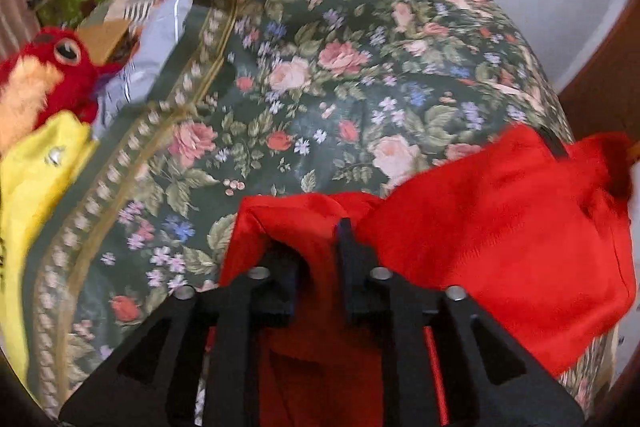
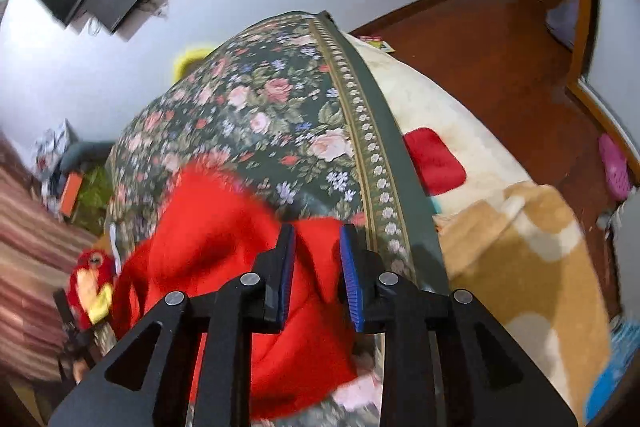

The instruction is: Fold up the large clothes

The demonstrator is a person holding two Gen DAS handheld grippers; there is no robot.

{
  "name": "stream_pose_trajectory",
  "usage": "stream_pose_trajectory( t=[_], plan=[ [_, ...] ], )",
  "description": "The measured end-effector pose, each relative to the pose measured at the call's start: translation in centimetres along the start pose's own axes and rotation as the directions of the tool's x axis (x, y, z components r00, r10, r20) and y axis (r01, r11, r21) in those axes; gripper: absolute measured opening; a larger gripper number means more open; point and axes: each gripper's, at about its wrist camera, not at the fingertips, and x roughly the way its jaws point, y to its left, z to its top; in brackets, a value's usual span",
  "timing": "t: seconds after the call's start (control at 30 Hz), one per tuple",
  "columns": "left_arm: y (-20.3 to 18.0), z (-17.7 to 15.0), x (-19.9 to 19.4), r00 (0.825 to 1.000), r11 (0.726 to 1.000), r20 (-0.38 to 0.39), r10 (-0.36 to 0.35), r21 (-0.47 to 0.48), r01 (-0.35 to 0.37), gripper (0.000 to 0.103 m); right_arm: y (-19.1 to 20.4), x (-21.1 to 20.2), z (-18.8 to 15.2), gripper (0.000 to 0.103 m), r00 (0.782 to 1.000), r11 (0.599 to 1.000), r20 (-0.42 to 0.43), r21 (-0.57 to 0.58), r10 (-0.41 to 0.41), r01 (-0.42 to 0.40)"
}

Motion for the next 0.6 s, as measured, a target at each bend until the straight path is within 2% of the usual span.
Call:
stream_pose_trajectory(
  t=[0.07, 0.13, 0.2, 0.3, 0.5, 0.6],
  plan=[
    [-0.4, 0.1, -2.5, 0.999, 1.000, 0.054, 0.003, 0.014, -0.004, 0.046, 1.2, -0.9, -0.8, 0.023, 1.000, 0.997, -0.003, -0.078, -0.017, 0.017],
    [-0.6, 0.2, -4.8, 0.993, 1.000, 0.119, 0.006, 0.006, -0.006, 0.056, 2.7, -1.8, -1.8, 0.028, 1.000, 0.989, -0.002, -0.150, -0.010, 0.010],
    [-0.8, 0.2, -7.5, 0.984, 1.000, 0.176, -0.010, 0.003, 0.010, 0.058, 4.0, -2.0, -2.7, 0.037, 1.000, 0.980, -0.010, -0.200, 0.012, -0.014],
    [-1.4, 0.0, -9.6, 0.981, 1.000, 0.193, -0.031, 0.011, 0.030, 0.064, 6.2, -1.4, -4.1, 0.042, 0.999, 0.968, -0.024, -0.246, 0.045, -0.049],
    [-3.9, -3.4, -8.5, 0.990, 0.993, 0.104, -0.101, 0.070, 0.094, 0.066, 8.9, 1.9, -6.8, 0.054, 0.990, 0.943, -0.118, -0.315, 0.072, -0.106],
    [-5.6, -5.9, -5.6, 0.994, 0.987, -0.003, -0.106, 0.123, 0.106, 0.066, 8.8, 3.8, -8.5, 0.054, 0.988, 0.924, -0.155, -0.377, 0.006, -0.065]
  ],
)
